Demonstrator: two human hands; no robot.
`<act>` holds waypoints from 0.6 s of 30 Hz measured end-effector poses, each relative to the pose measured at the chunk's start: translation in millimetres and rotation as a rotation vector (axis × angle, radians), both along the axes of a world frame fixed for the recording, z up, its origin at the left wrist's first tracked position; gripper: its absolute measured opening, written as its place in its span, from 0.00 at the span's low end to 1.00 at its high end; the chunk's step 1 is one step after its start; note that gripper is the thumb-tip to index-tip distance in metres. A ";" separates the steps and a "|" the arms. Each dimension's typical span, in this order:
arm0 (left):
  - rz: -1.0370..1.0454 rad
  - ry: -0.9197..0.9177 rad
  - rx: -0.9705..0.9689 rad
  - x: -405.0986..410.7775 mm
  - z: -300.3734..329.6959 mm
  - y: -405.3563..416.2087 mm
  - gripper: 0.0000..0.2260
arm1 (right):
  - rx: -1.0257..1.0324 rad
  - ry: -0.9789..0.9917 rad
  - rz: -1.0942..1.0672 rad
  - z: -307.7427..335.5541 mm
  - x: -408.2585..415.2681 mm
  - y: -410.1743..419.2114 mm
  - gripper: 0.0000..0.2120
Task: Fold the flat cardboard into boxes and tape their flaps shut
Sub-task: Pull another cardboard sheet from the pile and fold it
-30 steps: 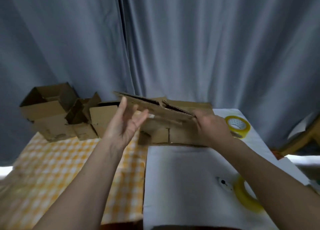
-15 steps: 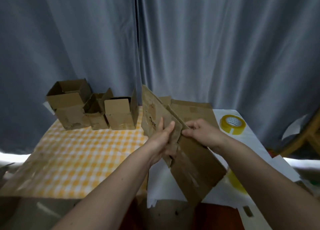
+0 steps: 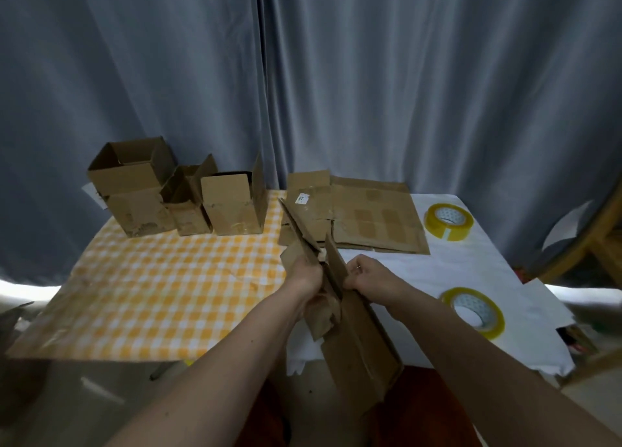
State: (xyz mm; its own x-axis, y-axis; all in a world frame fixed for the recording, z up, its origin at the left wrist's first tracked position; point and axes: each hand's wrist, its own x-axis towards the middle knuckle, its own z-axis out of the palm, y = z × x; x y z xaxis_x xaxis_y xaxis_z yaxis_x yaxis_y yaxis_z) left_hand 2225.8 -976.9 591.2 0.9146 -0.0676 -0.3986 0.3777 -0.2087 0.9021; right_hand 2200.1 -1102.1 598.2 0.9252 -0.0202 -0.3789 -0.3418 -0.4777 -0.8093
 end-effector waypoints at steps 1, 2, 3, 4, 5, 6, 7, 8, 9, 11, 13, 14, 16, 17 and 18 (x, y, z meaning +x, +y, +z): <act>-0.006 -0.007 0.005 -0.5 -1.1 1.7 0.12 | 0.008 -0.002 -0.022 -2.1 -0.8 -0.3 0.01; -0.013 -0.011 0.016 -0.5 -2.7 3.5 0.13 | 0.004 -0.009 -0.038 -4.8 -1.0 -0.2 0.04; -0.026 -0.012 0.030 -0.5 -3.7 4.5 0.13 | -0.027 -0.025 -0.039 -7.1 -1.2 0.0 0.07; -0.042 -0.019 0.039 0.1 -4.6 5.4 0.13 | -0.074 -0.045 -0.032 -8.5 -1.7 0.8 0.09; -0.058 -0.031 0.043 0.9 -5.3 6.0 0.13 | -0.120 -0.069 -0.027 -9.4 -2.1 1.7 0.10; -0.067 -0.043 0.048 1.9 -5.5 6.4 0.13 | -0.150 -0.087 -0.027 -9.0 -2.3 3.0 0.10; -0.065 -0.054 0.050 3.3 -4.9 6.6 0.12 | -0.168 -0.103 -0.028 -8.8 -1.3 3.7 0.09; -0.055 -0.065 0.046 4.0 -4.1 7.1 0.10 | -0.171 -0.106 -0.032 -6.9 -0.2 5.0 0.10; -0.041 -0.073 0.033 4.6 -2.8 7.5 0.07 | -0.163 -0.104 -0.032 -4.3 1.0 6.0 0.10; -0.028 -0.073 0.011 6.2 0.2 8.3 0.09 | -0.138 -0.095 -0.017 1.8 4.7 6.8 0.11; -0.042 -0.059 -0.014 8.4 4.3 10.2 0.13 | -0.138 -0.088 -0.003 7.4 8.2 3.9 0.12; -0.042 -0.064 -0.009 9.5 6.9 12.6 0.13 | -0.147 -0.081 -0.011 9.2 10.0 1.1 0.12; -0.045 -0.095 0.026 12.9 11.6 18.1 0.13 | -0.181 -0.080 -0.047 11.5 14.2 -7.4 0.11; -0.049 -0.114 0.053 15.3 13.3 21.9 0.15 | -0.202 -0.092 -0.072 12.9 16.0 -11.9 0.11; -0.053 -0.131 0.085 17.8 14.5 26.4 0.17 | -0.217 -0.112 -0.099 14.8 18.0 -15.8 0.10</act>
